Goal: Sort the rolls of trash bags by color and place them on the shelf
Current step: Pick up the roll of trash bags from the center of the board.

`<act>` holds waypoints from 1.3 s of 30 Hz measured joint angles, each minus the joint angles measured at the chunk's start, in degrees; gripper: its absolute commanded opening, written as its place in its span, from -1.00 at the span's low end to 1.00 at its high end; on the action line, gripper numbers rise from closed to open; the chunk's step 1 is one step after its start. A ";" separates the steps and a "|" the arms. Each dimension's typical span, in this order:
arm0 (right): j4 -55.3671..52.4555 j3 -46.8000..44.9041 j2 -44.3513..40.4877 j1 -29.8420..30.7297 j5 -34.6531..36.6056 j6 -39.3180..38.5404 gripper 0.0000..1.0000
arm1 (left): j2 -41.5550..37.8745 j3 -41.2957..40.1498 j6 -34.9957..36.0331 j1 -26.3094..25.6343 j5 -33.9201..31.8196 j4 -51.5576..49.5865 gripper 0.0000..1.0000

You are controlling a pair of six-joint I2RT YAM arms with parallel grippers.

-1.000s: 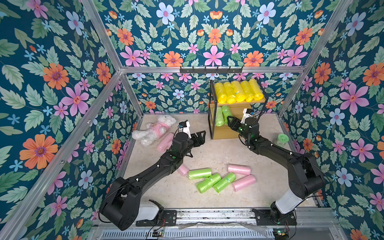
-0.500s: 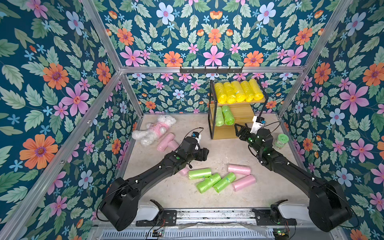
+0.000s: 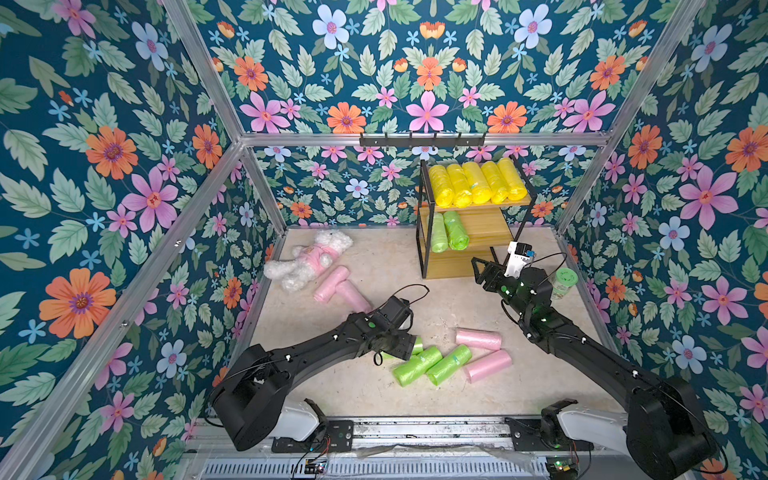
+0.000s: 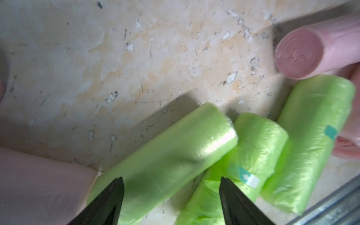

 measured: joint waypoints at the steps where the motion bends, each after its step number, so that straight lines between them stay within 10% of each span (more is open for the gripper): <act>1: -0.02 -0.20 0.02 0.00 -0.09 0.02 0.54 | -0.31 -0.35 -0.66 0.00 -0.37 -0.28 0.66; 25: 2.58 -0.70 2.91 -0.59 -4.15 2.86 0.55 | 9.94 7.61 8.72 -5.33 -8.85 -5.25 0.83; 39: 2.60 -2.84 1.64 -0.63 -4.31 3.63 0.55 | 18.12 12.39 9.53 0.85 -9.57 0.57 0.52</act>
